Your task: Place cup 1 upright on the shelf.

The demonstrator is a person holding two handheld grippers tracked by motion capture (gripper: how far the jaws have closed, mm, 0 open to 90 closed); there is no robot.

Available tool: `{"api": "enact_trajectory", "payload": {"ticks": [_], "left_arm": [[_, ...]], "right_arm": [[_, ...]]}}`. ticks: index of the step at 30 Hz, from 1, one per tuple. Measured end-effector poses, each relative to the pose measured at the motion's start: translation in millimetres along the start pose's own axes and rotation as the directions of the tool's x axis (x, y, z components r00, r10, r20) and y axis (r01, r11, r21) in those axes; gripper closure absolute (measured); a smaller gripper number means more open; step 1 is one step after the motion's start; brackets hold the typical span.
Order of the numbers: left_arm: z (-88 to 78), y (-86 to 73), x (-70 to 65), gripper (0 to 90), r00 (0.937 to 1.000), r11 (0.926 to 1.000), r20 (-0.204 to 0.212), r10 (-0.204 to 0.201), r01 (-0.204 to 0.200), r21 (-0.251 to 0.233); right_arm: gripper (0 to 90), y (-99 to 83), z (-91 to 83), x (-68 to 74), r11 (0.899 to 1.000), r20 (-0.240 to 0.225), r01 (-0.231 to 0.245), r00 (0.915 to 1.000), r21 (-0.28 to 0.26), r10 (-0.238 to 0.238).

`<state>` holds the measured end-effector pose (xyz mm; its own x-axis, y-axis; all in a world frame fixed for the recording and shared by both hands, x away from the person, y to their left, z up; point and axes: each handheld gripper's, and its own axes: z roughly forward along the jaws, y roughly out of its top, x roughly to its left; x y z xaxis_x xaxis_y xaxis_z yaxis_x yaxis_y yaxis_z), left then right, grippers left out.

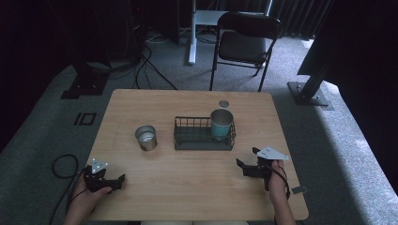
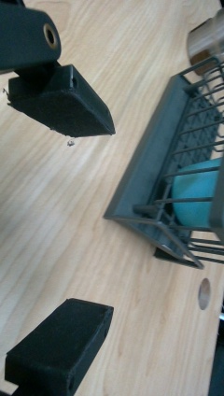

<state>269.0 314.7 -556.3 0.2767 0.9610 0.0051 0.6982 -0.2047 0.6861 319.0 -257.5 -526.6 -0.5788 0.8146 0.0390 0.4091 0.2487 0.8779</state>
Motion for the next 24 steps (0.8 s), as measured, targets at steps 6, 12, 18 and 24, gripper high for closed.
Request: {"api": "enact_trajectory", "payload": {"ticks": [6,12,18,24], "left_arm": [[-0.1,0.0,0.0,0.4,1.0000,1.0000,0.000,0.001,-0.001,0.001],[0.0,0.0,0.0,0.4,1.0000,1.0000,0.000,0.000,0.000,0.000],[-0.1,0.0,0.1,0.4,1.0000,1.0000,0.000,0.002,-0.002,0.001],[0.0,0.0,0.0,0.4,1.0000,1.0000,0.000,0.000,0.000,0.001]], "right_arm": [[11.4,-8.4,-4.3,-4.4,1.000,-0.011,0.004,0.9999,0.027,-0.003],[11.5,-14.1,-6.7,-6.8,0.998,-0.019,0.013,0.9998,0.057,-0.012],[11.5,-19.5,-10.4,-10.0,0.997,-0.012,0.011,0.9999,0.076,-0.010],[11.5,-25.0,-17.0,-13.3,0.995,-0.009,0.007,0.9999,0.101,-0.006]]}}
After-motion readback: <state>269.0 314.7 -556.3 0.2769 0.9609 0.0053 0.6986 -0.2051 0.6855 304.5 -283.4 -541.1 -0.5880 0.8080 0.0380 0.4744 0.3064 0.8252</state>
